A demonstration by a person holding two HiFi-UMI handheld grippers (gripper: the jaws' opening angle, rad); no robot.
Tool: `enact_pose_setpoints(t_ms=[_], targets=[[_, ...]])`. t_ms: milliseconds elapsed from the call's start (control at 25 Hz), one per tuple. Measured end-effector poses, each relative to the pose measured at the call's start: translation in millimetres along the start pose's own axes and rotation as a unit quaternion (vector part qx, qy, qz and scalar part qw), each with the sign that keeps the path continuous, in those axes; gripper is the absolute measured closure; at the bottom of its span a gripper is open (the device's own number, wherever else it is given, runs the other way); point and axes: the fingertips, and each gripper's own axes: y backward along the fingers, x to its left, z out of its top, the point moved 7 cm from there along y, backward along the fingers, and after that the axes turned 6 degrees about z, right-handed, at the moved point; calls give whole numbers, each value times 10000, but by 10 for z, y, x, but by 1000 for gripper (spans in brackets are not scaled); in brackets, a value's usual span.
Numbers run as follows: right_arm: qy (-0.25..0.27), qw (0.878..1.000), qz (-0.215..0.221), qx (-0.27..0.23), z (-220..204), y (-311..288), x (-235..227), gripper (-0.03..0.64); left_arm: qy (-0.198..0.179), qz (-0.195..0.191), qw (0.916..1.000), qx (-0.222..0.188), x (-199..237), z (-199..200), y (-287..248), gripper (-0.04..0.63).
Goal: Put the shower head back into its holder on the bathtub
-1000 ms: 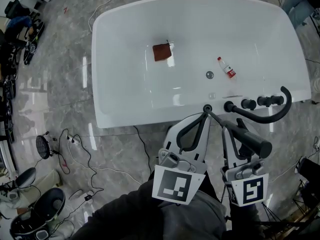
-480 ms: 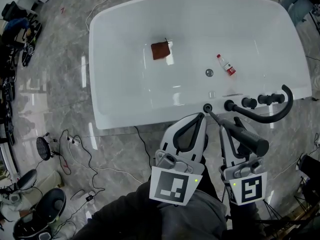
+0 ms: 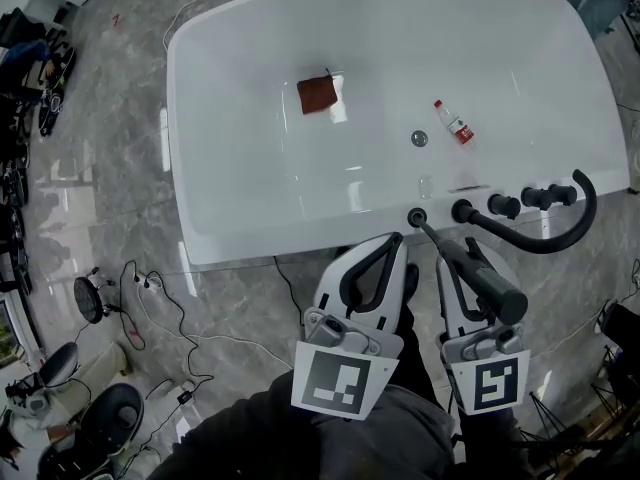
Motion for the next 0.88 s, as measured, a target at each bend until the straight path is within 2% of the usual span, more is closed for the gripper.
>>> enact_pose_setpoints(t_ms=[640,880], targets=[[-128,9994,-48,322,-390,-252,-91,477,99,-163,9988,447,81,-259,-197,591],[-130,9993,-86,344,-483,-307,-76,477,165,-101,9981,588,144,-359,-178,591]])
